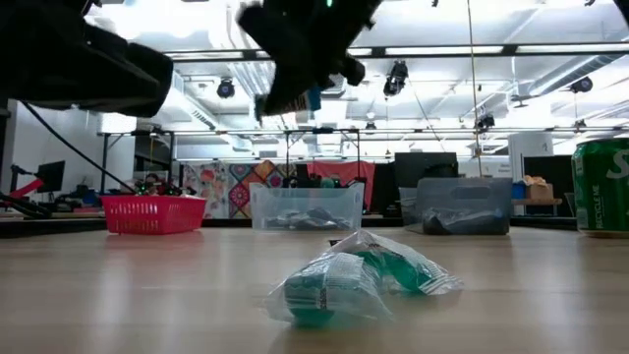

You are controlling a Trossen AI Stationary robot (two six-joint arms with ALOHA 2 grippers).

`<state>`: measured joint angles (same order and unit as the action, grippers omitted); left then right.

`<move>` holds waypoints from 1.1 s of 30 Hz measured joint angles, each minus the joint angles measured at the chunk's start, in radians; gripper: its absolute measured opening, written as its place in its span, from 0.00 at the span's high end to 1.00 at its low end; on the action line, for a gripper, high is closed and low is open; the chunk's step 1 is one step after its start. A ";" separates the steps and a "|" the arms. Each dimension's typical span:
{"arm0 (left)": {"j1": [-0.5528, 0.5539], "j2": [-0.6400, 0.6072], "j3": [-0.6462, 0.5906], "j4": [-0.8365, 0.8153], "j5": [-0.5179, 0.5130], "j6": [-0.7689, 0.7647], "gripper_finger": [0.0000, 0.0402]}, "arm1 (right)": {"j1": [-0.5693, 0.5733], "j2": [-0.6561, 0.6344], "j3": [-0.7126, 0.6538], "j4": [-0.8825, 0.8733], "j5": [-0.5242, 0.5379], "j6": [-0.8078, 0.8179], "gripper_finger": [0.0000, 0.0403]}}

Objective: Sort candy
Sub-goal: Put the white chocolate bar into the black bin

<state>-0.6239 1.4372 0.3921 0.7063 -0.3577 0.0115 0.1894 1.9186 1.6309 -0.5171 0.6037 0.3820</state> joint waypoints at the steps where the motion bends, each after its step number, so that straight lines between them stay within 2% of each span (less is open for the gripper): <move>1: 0.000 0.000 0.005 0.000 0.000 0.006 1.00 | -0.036 -0.012 -0.007 0.007 0.005 -0.032 0.95; 5: 0.001 0.000 0.008 0.002 -0.001 0.022 1.00 | -0.185 -0.019 -0.021 0.028 -0.005 -0.113 0.95; 8: 0.002 0.000 0.008 0.004 -0.001 0.023 1.00 | -0.290 -0.018 -0.021 0.042 -0.080 -0.133 0.94; 12: 0.002 0.000 0.008 0.004 -0.001 0.022 1.00 | -0.407 -0.017 -0.045 0.083 -0.301 -0.148 0.95; 17: 0.002 0.000 0.007 0.004 -0.010 0.014 1.00 | -0.506 -0.017 -0.048 0.127 -0.676 -0.148 0.95; 19: 0.002 0.000 0.007 0.005 -0.054 -0.014 1.00 | -0.516 -0.019 -0.048 0.132 -0.744 -0.150 0.95; 21: 0.002 0.000 0.007 0.004 -0.080 -0.039 1.00 | -0.508 -0.032 -0.048 0.111 -0.752 -0.168 0.95; 23: 0.002 0.000 0.007 0.004 -0.081 -0.046 1.00 | -0.492 -0.063 -0.048 0.054 -0.731 -0.176 0.95; 25: 0.002 0.000 0.007 0.004 -0.080 -0.056 1.00 | -0.479 -0.106 -0.048 -0.049 -0.631 -0.180 0.95; 28: 0.002 0.000 0.007 0.004 -0.080 -0.071 1.00 | -0.476 -0.170 -0.051 -0.295 -0.348 -0.146 0.95; 30: 0.002 0.000 0.007 0.005 -0.080 -0.077 1.00 | -0.488 -0.209 -0.058 -0.501 -0.178 -0.038 0.95; 33: 0.002 0.000 0.006 0.015 -0.080 -0.080 1.00 | -0.519 -0.264 -0.109 -0.720 -0.068 0.186 0.94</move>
<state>-0.6220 1.4372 0.3985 0.7210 -0.4377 -0.0682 -0.3291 1.6543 1.5215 -1.2371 0.5357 0.5681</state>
